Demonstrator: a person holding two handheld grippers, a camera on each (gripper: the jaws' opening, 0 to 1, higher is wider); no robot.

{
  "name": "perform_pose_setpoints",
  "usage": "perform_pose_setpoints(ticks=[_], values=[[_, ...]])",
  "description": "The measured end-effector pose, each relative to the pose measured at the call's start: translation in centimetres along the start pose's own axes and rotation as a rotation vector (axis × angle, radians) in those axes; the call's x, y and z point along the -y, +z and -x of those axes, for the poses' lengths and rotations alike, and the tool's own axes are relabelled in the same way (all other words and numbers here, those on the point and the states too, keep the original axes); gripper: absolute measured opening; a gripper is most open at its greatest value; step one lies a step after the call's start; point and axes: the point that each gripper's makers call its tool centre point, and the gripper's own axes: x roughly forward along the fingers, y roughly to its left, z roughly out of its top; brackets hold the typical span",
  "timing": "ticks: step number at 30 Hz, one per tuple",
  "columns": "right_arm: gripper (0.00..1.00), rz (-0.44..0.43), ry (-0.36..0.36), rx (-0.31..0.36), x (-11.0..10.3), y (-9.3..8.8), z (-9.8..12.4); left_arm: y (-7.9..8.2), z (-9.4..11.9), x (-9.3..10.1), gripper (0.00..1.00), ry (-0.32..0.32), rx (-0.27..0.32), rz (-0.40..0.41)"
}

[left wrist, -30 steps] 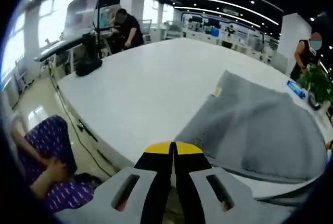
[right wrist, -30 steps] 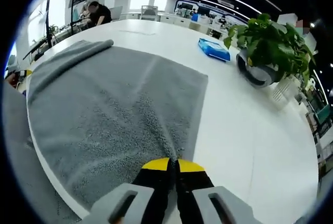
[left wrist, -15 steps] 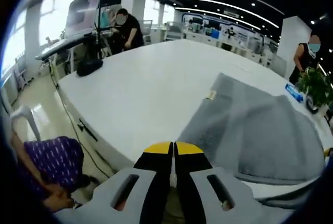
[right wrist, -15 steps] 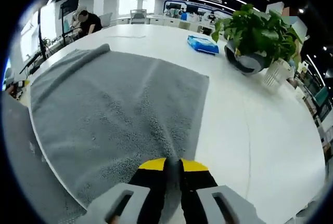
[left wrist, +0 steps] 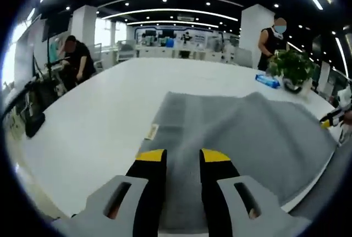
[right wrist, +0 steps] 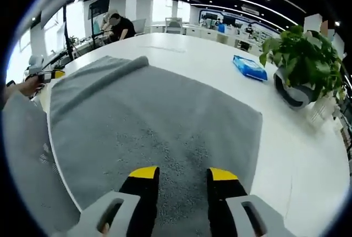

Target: Open the folded towel by lifting each exposed corner and separating the folded layers until the towel lies flat within the target outline without major curled edges

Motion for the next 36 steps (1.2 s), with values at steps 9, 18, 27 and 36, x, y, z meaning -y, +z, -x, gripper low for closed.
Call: perform_pose_setpoints(ticks=[9, 18, 27, 36], values=[[0.37, -0.100, 0.029, -0.011, -0.1, -0.4, -1.1, -2.0, -0.9, 0.1, 0.30, 0.031, -0.066, -0.114], [0.37, -0.098, 0.016, -0.029, 0.8, 1.1, -2.5, -2.2, -2.4, -2.3, 0.26, 0.069, -0.038, 0.033], [0.37, -0.103, 0.011, -0.011, 2.2, 3.4, -4.8, -0.2, -3.4, -2.5, 0.28, 0.111, -0.046, -0.005], [0.37, -0.096, 0.012, 0.012, 3.5, 5.9, -7.2, 0.4, -4.8, -3.6, 0.29, 0.125, -0.025, 0.011]])
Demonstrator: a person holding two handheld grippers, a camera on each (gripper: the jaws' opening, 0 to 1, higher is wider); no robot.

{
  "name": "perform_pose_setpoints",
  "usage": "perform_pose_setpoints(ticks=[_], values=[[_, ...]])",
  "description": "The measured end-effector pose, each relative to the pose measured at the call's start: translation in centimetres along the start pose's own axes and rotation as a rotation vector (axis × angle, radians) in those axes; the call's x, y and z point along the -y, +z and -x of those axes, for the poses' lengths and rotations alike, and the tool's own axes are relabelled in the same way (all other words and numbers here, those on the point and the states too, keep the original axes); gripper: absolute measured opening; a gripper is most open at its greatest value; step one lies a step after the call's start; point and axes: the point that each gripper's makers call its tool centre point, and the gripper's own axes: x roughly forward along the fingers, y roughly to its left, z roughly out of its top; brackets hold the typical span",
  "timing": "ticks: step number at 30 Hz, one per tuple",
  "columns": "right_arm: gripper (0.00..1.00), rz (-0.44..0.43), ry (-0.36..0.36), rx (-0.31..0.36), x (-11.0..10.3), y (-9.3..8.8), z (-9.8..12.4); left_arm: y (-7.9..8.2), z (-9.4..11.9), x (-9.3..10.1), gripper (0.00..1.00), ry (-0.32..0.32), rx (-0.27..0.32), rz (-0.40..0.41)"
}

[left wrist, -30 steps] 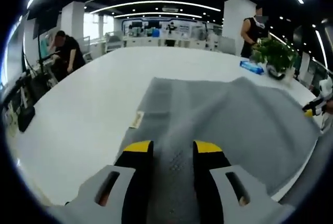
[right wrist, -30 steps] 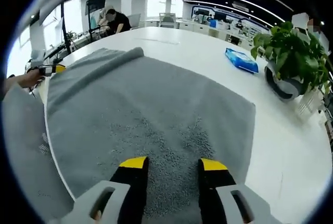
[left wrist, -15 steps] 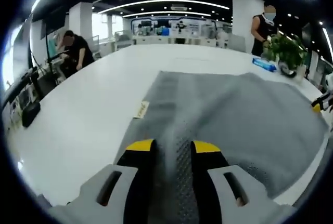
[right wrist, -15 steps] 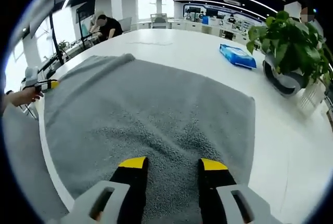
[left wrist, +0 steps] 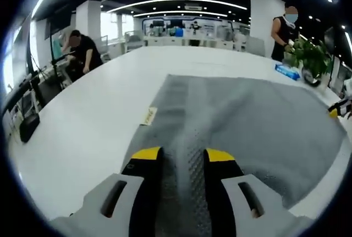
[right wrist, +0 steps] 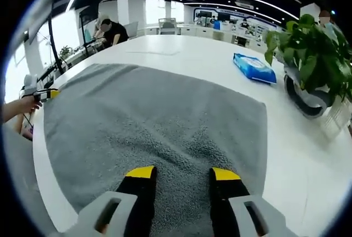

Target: Open the folded towel by lifting each exposed corner and separating the folded layers until the towel lies flat within the target outline without major curled edges

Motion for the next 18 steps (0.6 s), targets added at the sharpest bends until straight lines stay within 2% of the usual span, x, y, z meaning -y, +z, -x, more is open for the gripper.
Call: perform_pose_setpoints(ticks=[7, 9, 10, 11, 13, 14, 15, 16, 18], values=[[0.37, -0.007, -0.004, 0.007, 0.2, 1.0, -0.7, 0.4, -0.8, -0.1, 0.30, 0.002, 0.002, 0.005], [0.38, 0.000, -0.009, 0.009, 0.1, 1.0, -0.5, 0.4, -0.6, 0.2, 0.32, -0.004, -0.025, 0.036], [0.39, -0.007, -0.009, 0.032, -0.3, 1.4, 0.2, 0.3, -0.3, 0.9, 0.33, -0.025, -0.060, 0.087], [0.41, -0.019, -0.004, 0.091, -0.7, 2.4, 0.8, 0.8, 0.3, 2.1, 0.32, -0.062, -0.078, 0.113], [0.42, -0.027, 0.000, 0.196, -1.6, 4.3, 2.9, 2.6, 1.2, 3.5, 0.30, -0.085, -0.030, 0.103], [0.43, -0.028, 0.002, 0.230, -2.1, 4.9, 3.9, 4.8, 2.0, 4.6, 0.31, -0.090, 0.058, 0.077], [0.45, -0.027, 0.007, 0.269, -2.7, 5.6, 4.9, 6.8, 2.8, 6.0, 0.35, -0.104, 0.137, 0.077], [0.48, -0.020, 0.006, 0.328, -3.7, 6.6, 6.6, 8.0, 3.4, 7.1, 0.39, -0.123, 0.181, 0.086], [0.51, -0.045, -0.006, 0.403, -4.9, 7.5, 9.3, 10.2, 4.4, 9.6, 0.50, -0.153, 0.232, 0.132]])
